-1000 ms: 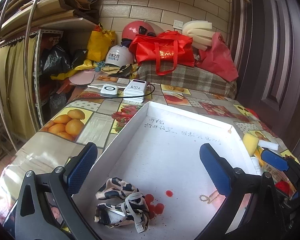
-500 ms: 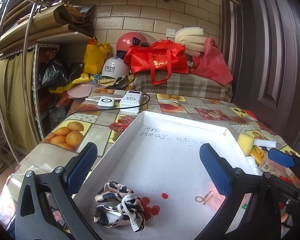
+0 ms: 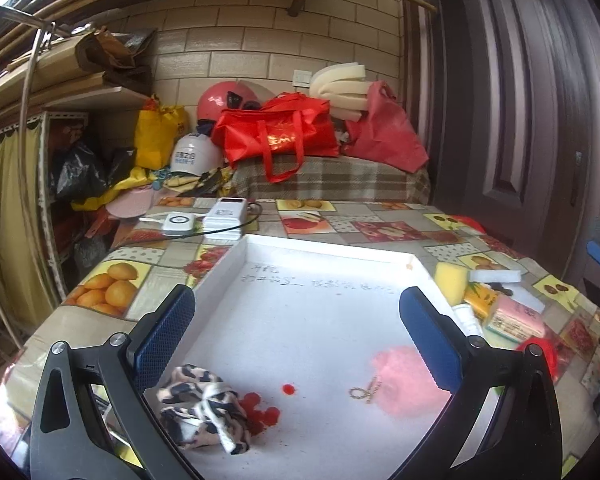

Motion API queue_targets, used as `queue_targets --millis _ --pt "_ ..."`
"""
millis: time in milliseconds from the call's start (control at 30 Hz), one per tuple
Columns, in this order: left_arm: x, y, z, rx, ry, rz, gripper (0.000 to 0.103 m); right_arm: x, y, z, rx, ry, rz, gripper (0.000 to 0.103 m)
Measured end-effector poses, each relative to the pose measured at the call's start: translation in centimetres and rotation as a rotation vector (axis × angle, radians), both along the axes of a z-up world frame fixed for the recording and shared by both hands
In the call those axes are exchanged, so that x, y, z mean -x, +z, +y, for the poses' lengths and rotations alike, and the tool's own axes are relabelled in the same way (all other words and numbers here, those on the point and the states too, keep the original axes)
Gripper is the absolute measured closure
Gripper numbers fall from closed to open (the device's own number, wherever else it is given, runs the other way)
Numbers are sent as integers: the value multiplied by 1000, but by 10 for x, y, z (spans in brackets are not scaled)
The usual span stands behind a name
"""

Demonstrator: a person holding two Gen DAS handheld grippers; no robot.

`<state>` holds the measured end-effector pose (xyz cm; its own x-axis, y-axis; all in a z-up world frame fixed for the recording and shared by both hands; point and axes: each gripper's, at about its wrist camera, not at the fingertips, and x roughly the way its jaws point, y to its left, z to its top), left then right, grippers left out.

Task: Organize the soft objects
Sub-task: 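Grasp the red knit ball with the left gripper while the right gripper grasps a white foam sheet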

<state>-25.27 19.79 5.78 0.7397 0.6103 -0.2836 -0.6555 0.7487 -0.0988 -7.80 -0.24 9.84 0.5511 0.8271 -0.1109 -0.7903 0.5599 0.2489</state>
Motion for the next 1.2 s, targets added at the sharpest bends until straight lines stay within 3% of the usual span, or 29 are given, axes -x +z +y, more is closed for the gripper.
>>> queue_targets --millis 133,200,300,400,467,600,700,833,867,933,1000,1033,1133,1200 --pt "-20 2 -33 27 -201 -4 0 -35 -8 -12 104 -61 27 0" --pt "-35 6 -57 -6 -303 19 0 -51 -15 -15 175 -79 53 0" --pt "-65 9 -96 -93 -422 109 0 -72 -28 -20 263 -97 148 0" --pt "-98 -1 -129 -154 -512 248 0 -86 -38 -22 327 -93 213 0" --pt "-115 -7 -138 -130 -536 290 0 -89 -43 -19 362 -70 236 0" --pt "-141 -18 -130 10 -545 319 1 -95 -55 10 488 -34 231 0" --pt "-141 -19 -128 25 -548 321 5 -105 -61 32 528 -13 244 2" --pt "-143 -18 -133 10 -555 342 5 -119 -73 53 607 20 312 17" --pt "-145 -19 -136 6 -557 356 5 -122 -76 55 626 21 333 26" --pt "-149 -22 -141 -10 -557 387 5 -124 -77 53 625 23 349 29" --pt "-153 -25 -144 -26 -559 417 5 -124 -76 51 618 24 352 44" --pt "-155 -27 -146 -35 -557 435 7 -123 -75 50 613 29 353 48" --pt "-165 -36 -146 -33 -531 505 46 -123 -73 47 589 41 353 50" --pt "-164 -37 -144 -22 -538 496 47 -122 -69 42 561 33 349 50"
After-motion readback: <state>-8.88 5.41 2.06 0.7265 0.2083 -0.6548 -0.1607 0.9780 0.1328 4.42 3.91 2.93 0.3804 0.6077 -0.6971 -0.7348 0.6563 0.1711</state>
